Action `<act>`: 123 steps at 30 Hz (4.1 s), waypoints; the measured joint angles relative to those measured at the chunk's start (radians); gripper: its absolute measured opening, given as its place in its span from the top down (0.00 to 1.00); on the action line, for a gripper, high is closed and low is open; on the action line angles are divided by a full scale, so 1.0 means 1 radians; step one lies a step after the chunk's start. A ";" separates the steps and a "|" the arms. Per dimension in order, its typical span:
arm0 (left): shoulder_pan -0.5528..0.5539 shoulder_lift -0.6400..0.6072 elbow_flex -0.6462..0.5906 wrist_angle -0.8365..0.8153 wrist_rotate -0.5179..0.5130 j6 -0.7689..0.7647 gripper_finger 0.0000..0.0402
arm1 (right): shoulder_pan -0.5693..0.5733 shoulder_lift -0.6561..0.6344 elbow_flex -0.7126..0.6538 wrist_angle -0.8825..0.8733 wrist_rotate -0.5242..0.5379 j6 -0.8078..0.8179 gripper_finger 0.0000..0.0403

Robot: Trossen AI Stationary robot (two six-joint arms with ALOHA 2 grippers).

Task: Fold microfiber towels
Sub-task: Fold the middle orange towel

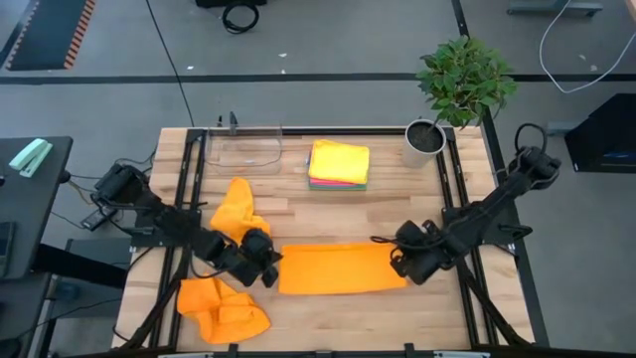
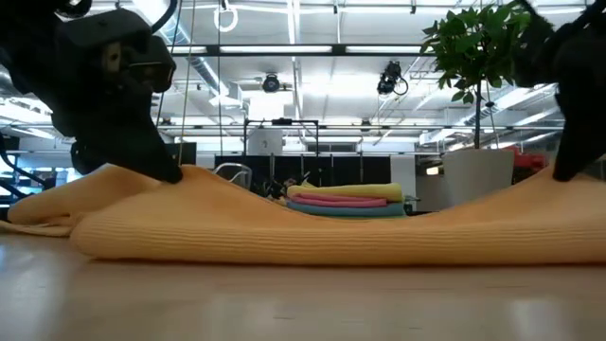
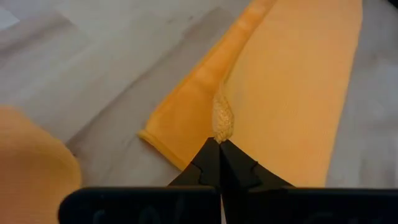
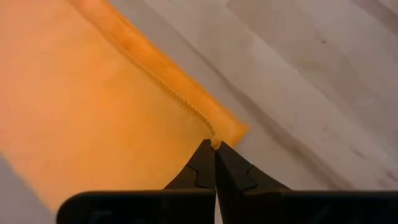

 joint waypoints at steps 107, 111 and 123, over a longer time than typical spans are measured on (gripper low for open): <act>0.248 0.293 0.343 -0.212 0.531 1.092 0.99 | 0.015 0.486 0.156 0.549 0.027 0.230 0.99; 0.215 0.343 0.348 -0.173 0.572 1.011 0.97 | -0.001 0.447 0.147 0.475 -0.016 0.187 0.99; 0.063 0.374 0.420 0.131 0.590 0.895 0.95 | -0.073 0.180 0.145 0.303 -0.123 -0.081 0.99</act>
